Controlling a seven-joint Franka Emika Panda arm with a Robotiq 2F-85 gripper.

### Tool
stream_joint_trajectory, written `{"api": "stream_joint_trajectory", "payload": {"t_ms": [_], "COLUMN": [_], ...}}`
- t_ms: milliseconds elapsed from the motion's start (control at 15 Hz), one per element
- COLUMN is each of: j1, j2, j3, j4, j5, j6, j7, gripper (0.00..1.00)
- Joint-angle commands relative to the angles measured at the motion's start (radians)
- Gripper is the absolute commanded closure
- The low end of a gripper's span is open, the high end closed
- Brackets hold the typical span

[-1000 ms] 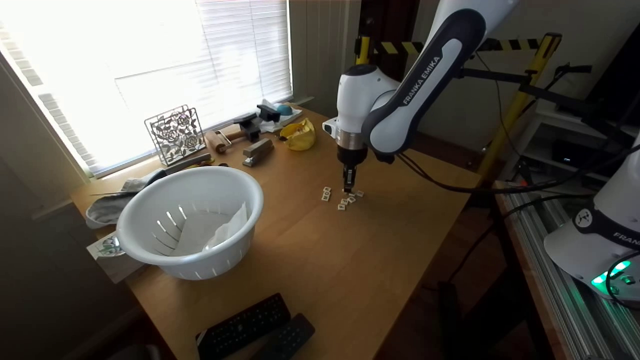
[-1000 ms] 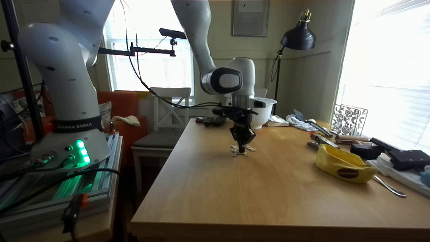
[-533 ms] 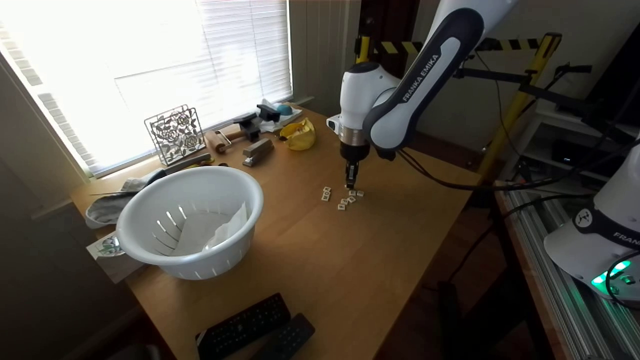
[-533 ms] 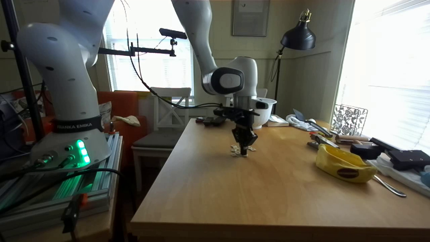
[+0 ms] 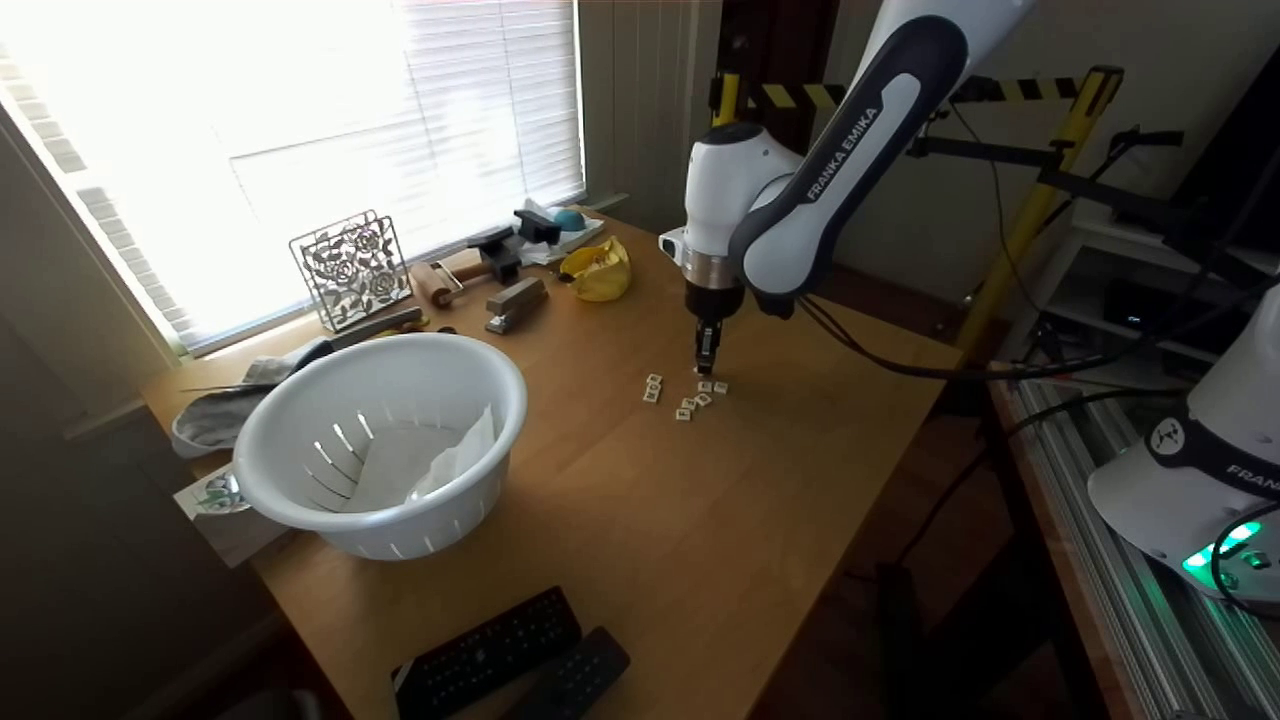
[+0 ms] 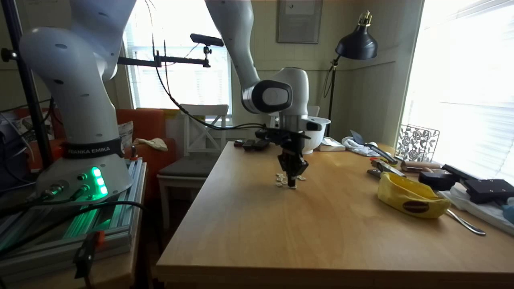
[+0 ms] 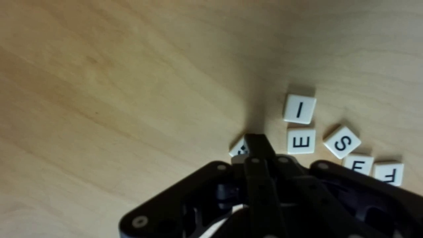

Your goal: Create the word 'More' with the tiles.

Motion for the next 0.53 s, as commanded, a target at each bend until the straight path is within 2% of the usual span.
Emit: {"api": "stream_joint_trajectory", "payload": {"t_ms": [0, 200, 467], "j1": [0.019, 0.059, 0.083], "j2": [-0.063, -0.084, -0.099], "j3": [-0.008, -0.039, -0.044], "j4": [-0.067, -0.089, -0.105], "j5": [-0.006, -0.031, -0.027], "j6": [0.010, 0.018, 0.015], "j7": [0.041, 0.098, 0.129], "gripper": [1.00, 1.00, 1.00]}}
